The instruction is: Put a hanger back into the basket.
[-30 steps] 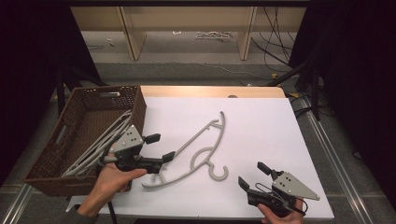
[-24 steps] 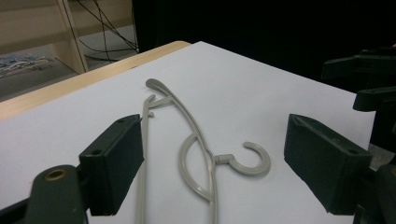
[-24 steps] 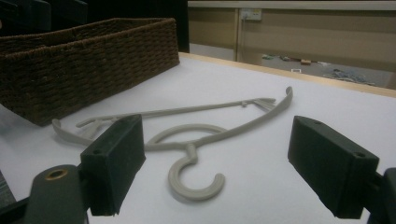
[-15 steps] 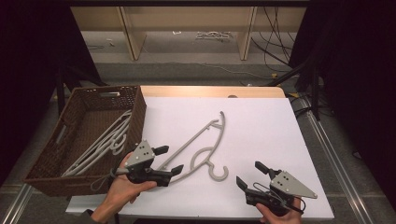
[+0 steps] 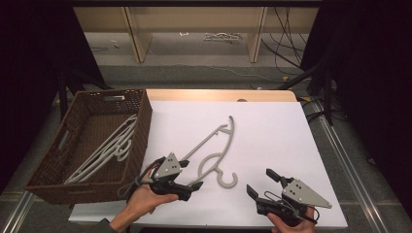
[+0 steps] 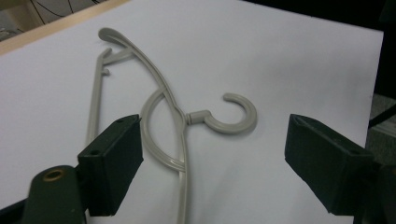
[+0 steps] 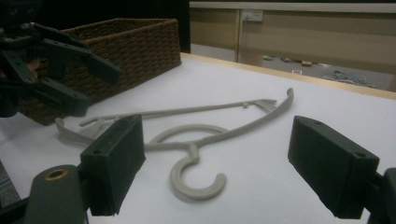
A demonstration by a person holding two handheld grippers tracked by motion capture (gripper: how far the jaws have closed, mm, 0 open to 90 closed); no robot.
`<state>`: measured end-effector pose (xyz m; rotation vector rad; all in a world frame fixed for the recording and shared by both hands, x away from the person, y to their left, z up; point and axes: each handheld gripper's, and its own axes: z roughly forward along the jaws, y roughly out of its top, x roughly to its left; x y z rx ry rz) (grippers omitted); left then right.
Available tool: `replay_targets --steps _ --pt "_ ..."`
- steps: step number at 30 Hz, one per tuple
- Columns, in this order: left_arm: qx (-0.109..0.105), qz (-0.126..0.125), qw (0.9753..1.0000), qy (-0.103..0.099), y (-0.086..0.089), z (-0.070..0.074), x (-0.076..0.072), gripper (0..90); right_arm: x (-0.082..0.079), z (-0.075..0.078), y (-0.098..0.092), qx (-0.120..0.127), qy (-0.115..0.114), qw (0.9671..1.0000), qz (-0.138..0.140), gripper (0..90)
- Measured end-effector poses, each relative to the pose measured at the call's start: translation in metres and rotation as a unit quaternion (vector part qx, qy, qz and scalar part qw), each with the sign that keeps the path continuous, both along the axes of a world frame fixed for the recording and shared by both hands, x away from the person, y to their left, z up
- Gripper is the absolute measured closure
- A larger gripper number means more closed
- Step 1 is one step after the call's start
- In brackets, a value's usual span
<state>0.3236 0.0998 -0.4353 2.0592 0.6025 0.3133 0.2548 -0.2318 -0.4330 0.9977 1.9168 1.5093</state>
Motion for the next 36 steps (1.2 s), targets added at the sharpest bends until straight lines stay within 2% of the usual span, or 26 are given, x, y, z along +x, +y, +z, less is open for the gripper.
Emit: replay_targets --steps 4,5,6,7,9,10,12,15,18,19,21,25,26,27,29,32,35,36 --pt "0.009 -0.01 0.9999 0.009 -0.01 -0.008 0.004 20.3 0.0 0.0 0.001 0.002 -0.001 1.0 0.001 19.8" --pt "0.012 -0.012 0.9998 0.014 -0.013 -0.01 0.006 20.4 0.0 0.001 0.0 -0.004 0.004 1.0 0.0 19.8" --pt "0.021 -0.022 0.9994 0.015 -0.015 -0.012 0.008 20.5 0.0 0.001 0.0 -0.002 0.003 1.0 0.001 19.8" --pt "0.022 -0.018 0.9995 0.014 -0.019 -0.015 0.008 21.0 0.0 0.001 0.001 -0.002 0.0 1.0 -0.001 19.8" --pt "0.041 -0.025 0.9988 0.011 -0.023 -0.018 0.01 21.2 -0.001 0.001 0.002 -0.01 0.003 0.9999 0.001 19.9" --pt "0.036 -0.022 0.999 0.014 -0.026 -0.02 0.011 21.2 0.0 0.001 0.002 -0.009 0.0 1.0 0.005 19.9" --pt "0.042 -0.031 0.9985 0.017 -0.028 -0.021 0.014 21.2 0.0 0.001 0.003 -0.007 -0.001 1.0 0.001 19.9" --pt "0.046 -0.03 0.9983 0.021 -0.033 -0.023 0.019 21.1 0.001 0.0 0.002 -0.001 0.0 1.0 0.004 19.8" --pt "0.045 -0.031 0.9981 0.029 -0.038 -0.026 0.022 19.7 0.0 0.001 0.001 -0.005 -0.001 1.0 0.003 19.9" --pt "0.058 -0.035 0.9974 0.025 -0.041 -0.028 0.026 19.6 0.0 0.001 0.002 0.0 0.001 1.0 0.007 19.9" --pt "0.064 -0.036 0.9969 0.029 -0.045 -0.03 0.028 19.8 0.0 0.001 0.003 0.001 -0.002 1.0 0.008 19.9" --pt "0.086 -0.052 0.9938 0.047 -0.053 -0.031 0.036 18.9 0.0 0.001 0.003 0.002 -0.002 1.0 0.008 19.9" --pt "0.088 -0.049 0.9935 0.052 -0.055 -0.032 0.038 18.7 0.0 0.001 0.003 0.001 -0.002 1.0 0.008 19.9" --pt "0.093 -0.053 0.9926 0.057 -0.056 -0.033 0.04 18.7 0.0 0.001 0.003 0.001 -0.002 1.0 0.008 19.9" --pt "0.126 -0.069 0.9879 0.06 -0.056 -0.034 0.047 18.3 0.0 0.001 0.003 0.002 -0.002 1.0 0.009 19.9" --pt "0.132 -0.069 0.9866 0.066 -0.06 -0.039 0.05 18.1 0.0 0.001 0.003 0.002 -0.002 1.0 0.009 19.9" --pt "0.149 -0.068 0.984 0.07 -0.062 -0.041 0.053 21.0 0.0 0.001 0.003 0.002 -0.002 1.0 0.009 19.9" --pt "0.133 -0.053 0.9866 0.078 -0.064 -0.044 0.053 22.1 0.0 0.001 0.003 0.003 -0.003 0.9999 0.009 19.9"
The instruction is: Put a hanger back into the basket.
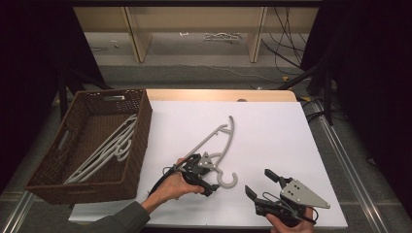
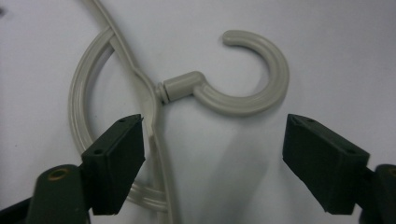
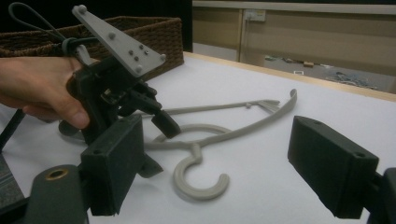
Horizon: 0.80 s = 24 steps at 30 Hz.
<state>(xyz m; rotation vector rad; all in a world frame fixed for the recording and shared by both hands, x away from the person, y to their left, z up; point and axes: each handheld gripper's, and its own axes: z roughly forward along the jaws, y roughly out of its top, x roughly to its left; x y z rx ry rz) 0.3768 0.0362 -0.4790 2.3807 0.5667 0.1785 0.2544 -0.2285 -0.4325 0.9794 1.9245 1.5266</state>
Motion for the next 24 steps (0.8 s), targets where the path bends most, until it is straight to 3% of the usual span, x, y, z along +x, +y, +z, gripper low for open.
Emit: replay_targets --steps 5,6,13,15,16,17,18,24 --pt "0.037 -0.006 0.9992 0.017 0.0 -0.001 0.008 27.9 0.0 0.001 -0.001 -0.005 0.003 1.0 0.002 19.9" --pt "0.035 -0.007 0.9992 0.02 0.0 -0.002 0.01 32.9 -0.001 0.001 -0.001 -0.006 0.003 1.0 0.002 19.9" --pt "0.051 0.008 0.9977 0.044 -0.005 0.004 0.019 45.3 -0.002 0.002 -0.002 -0.02 0.012 0.9997 -0.001 20.0" --pt "0.065 0.009 0.9966 0.051 -0.006 0.006 0.019 48.6 -0.001 0.001 -0.001 -0.011 0.004 0.9999 0.0 20.0" --pt "0.085 -0.01 0.9954 0.042 -0.005 0.008 0.022 49.6 -0.001 0.001 -0.001 -0.011 0.004 0.9999 0.0 20.0" --pt "0.093 -0.015 0.9947 0.043 -0.005 0.009 0.022 51.1 -0.001 0.001 -0.001 -0.011 0.005 0.9999 0.0 20.0" --pt "0.088 -0.005 0.9949 0.05 -0.007 0.008 0.022 52.4 -0.001 0.001 -0.001 -0.011 0.005 0.9999 0.0 20.0" --pt "0.103 -0.004 0.9922 0.069 -0.008 0.011 0.03 63.9 -0.001 0.0 -0.001 -0.006 0.004 1.0 0.002 20.0"
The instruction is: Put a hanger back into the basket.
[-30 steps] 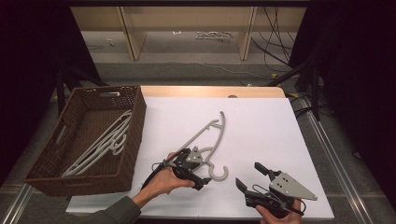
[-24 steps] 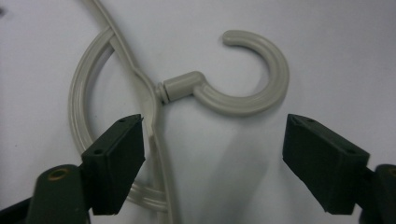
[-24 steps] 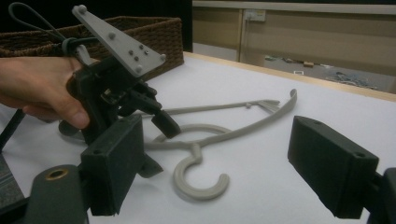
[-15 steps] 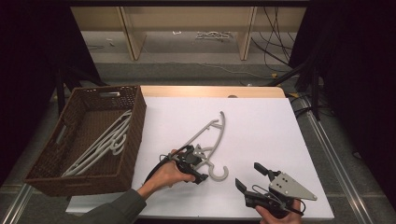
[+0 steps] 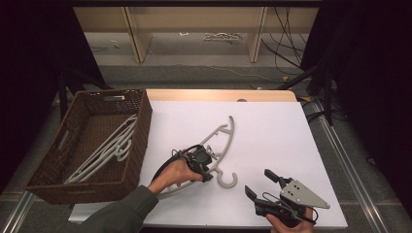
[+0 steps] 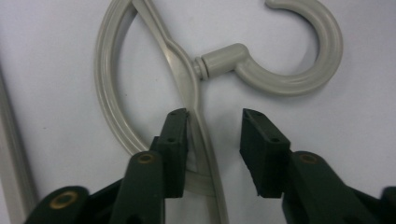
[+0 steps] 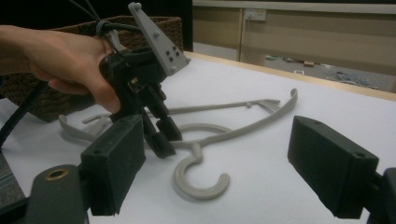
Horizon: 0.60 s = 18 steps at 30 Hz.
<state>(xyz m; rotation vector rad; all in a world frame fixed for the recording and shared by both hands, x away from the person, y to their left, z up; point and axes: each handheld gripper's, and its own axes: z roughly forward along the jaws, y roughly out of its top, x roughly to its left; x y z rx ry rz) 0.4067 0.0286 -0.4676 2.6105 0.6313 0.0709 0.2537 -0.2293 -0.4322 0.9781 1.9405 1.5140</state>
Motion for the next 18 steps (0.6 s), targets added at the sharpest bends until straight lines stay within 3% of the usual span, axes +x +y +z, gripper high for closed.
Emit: replay_targets --steps 5,8,11,14,18 --pt "0.001 -0.007 1.0 0.003 0.001 -0.0001 0.0073 70.1 -0.0003 0.0003 -0.0003 -0.005 0.001 1.0 -0.004 20.0" --pt "0.012 -0.014 0.9998 0.006 -0.0013 0.0009 0.0086 70.9 0.0008 -0.0008 0.0017 0.005 -0.004 1.0 -0.002 20.0" --pt "0.015 -0.004 0.9997 0.021 -0.0033 0.0016 0.0075 70.7 0.001 -0.0008 0.0019 0.006 -0.002 1.0 -0.001 20.0" --pt "0.023 -0.024 0.9994 0.003 -0.0028 0.0022 0.0082 71.6 0.001 -0.0009 0.0017 0.006 -0.003 1.0 -0.001 20.0" --pt "0.014 -0.024 0.9996 0.003 -0.0019 0.0012 0.0101 74.5 0.0011 -0.0009 0.0015 0.006 -0.004 1.0 -0.002 20.0"
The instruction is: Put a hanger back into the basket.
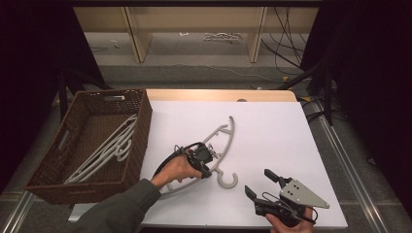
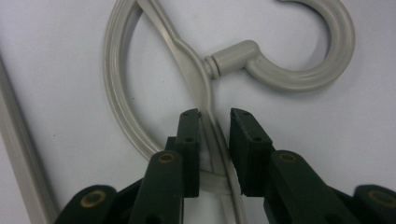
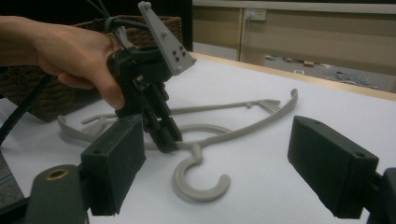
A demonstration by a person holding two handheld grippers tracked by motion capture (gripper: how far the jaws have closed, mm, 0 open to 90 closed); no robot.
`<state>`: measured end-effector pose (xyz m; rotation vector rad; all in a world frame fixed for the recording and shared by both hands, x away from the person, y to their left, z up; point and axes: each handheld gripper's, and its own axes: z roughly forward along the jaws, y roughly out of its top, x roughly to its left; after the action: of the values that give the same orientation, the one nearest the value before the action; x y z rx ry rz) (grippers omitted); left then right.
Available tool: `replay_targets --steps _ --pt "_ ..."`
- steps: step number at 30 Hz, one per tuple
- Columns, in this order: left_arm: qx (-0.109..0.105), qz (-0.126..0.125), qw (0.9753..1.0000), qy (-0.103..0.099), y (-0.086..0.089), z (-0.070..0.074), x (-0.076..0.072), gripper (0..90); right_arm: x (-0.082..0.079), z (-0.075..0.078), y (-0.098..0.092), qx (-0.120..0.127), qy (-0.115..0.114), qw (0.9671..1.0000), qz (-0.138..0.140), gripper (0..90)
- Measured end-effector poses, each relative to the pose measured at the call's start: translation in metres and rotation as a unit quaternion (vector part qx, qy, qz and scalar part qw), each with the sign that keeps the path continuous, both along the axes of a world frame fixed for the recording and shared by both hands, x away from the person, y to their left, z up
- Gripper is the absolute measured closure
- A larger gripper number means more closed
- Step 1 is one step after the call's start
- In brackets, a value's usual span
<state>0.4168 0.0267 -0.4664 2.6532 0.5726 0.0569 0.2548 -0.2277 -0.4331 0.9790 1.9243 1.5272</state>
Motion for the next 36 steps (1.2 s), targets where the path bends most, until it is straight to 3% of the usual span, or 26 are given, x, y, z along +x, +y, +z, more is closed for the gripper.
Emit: replay_targets --steps 5,7,9,10,12,14,19,21,26,28,29,31,34,36 --pt "0.002 -0.003 1.0 0.002 0.001 0.001 0.001 75.6 0.0 0.0 0.0 0.0 0.0 1.0 0.0 20.0" --pt "-0.002 0.011 0.9997 0.02 0.001 0.001 0.001 76.6 0.0 0.0 0.0 0.0 0.0 1.0 0.0 20.0" --pt "0.0 0.009 0.9997 0.025 0.002 0.002 0.005 77.8 0.0 0.0 0.0 -0.002 0.003 1.0 0.001 20.1" --pt "0.007 -0.008 0.9999 0.009 0.002 0.002 0.008 78.9 -0.001 0.001 -0.001 -0.014 0.008 0.9999 -0.002 20.1" --pt "0.017 -0.016 0.9997 -0.001 0.001 0.003 0.009 81.7 0.0 0.0 0.0 -0.001 -0.001 1.0 0.0 20.1" --pt "0.021 -0.017 0.9996 0.0 0.0 0.003 0.01 82.1 -0.001 0.001 -0.002 -0.013 0.006 0.9999 -0.004 20.1" --pt "0.027 0.0 0.9995 0.014 -0.003 0.003 0.01 80.6 -0.001 0.001 -0.002 -0.011 0.005 0.9999 -0.002 20.1" --pt "0.038 -0.007 0.9992 0.006 -0.004 0.004 0.011 80.4 -0.001 0.001 -0.001 -0.007 0.004 1.0 0.002 20.1" --pt "0.042 -0.004 0.9991 0.002 -0.005 0.004 0.009 80.3 -0.001 0.001 -0.002 -0.012 0.005 0.9999 -0.002 20.1" --pt "0.052 -0.01 0.9986 -0.006 -0.007 0.005 0.008 80.6 -0.001 0.0 0.0 -0.003 0.003 1.0 0.0 20.2" --pt "0.056 -0.011 0.9984 -0.007 -0.009 0.005 0.007 81.6 -0.001 0.001 -0.001 -0.013 0.006 0.9999 -0.003 20.1" --pt "0.064 -0.016 0.9976 -0.02 -0.011 0.005 0.005 82.0 -0.001 0.0 -0.001 -0.011 0.002 0.9999 -0.005 20.1" --pt "0.062 -0.02 0.9978 -0.015 -0.01 0.005 0.005 82.3 -0.001 0.001 -0.001 -0.014 0.007 0.9999 -0.002 20.1" --pt "0.055 -0.016 0.9983 -0.008 -0.008 0.006 0.007 82.4 0.0 0.0 -0.001 -0.001 0.004 1.0 -0.001 20.1"
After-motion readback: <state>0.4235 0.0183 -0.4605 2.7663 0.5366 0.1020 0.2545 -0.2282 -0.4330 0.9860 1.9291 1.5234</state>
